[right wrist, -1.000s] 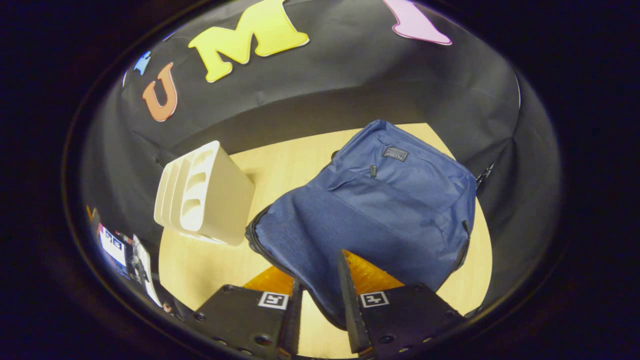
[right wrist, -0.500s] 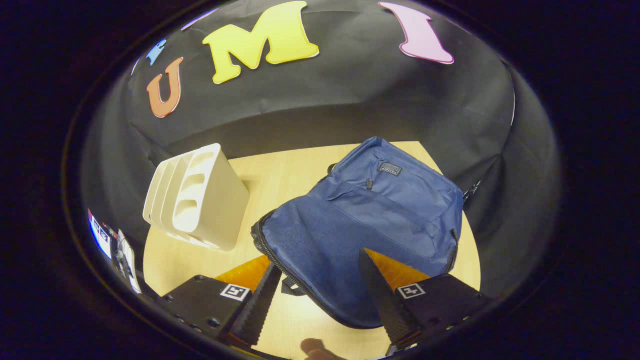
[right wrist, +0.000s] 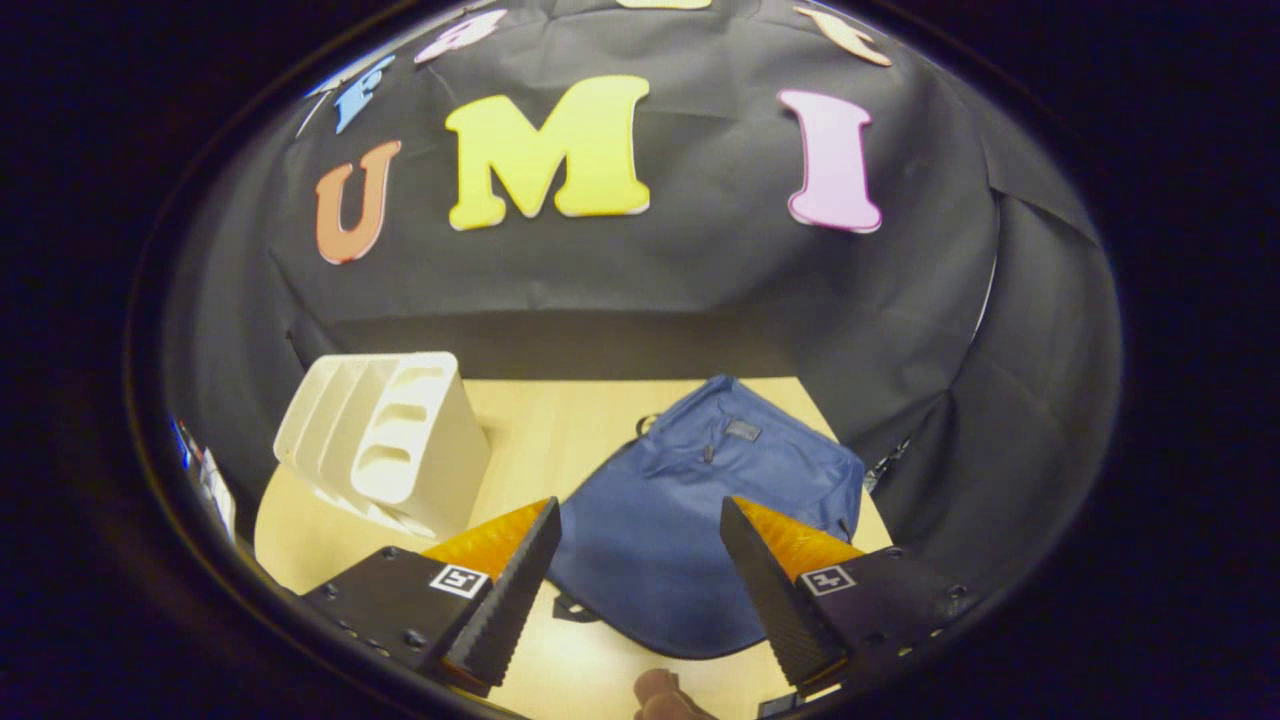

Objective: Open the schoolbag, grab two books from the bookshelf and put them into the schoolbag.

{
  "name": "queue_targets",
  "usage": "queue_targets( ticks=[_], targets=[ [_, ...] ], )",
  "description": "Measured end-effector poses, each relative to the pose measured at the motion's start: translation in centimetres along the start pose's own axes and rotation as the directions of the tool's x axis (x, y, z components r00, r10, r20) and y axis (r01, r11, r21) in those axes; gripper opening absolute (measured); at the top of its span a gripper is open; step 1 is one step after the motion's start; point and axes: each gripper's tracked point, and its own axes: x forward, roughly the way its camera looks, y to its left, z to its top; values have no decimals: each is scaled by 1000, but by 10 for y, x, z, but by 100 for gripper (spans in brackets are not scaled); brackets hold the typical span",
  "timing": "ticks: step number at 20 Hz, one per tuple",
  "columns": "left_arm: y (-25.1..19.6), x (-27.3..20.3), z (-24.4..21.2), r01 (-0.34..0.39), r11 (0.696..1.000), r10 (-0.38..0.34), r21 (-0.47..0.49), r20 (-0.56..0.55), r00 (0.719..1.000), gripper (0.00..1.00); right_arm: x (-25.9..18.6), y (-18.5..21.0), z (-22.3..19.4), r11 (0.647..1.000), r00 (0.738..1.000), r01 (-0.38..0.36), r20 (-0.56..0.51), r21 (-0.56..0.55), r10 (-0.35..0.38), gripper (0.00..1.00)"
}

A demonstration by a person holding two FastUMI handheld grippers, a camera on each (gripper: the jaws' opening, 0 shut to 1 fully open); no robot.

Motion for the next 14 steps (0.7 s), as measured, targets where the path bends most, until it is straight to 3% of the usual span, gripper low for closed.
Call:
queue_targets(
  ticks=[3,5,6,10,14],
  targets=[
    [-14,-3,1,5,994,-6,-110,-11,1000,94,-37,-4,27,1000,997,0,81,19,-1,99],
    [-16,-3,-1,-17,990,15,-142,-21,1000,94,-61,-12,43,1000,991,12,130,11,-13,94],
    [-18,-4,-1,-24,988,21,-155,-22,1000,94,-73,-15,51,1000,988,23,154,2,-24,99],
    [-33,-7,-9,-12,969,4,-248,-32,999,94,-124,-22,72,999,973,49,227,-23,-43,96],
    [-41,-9,-15,-19,973,8,-231,-51,999,94,-155,-20,90,999,964,45,261,8,-46,96]
  ],
)
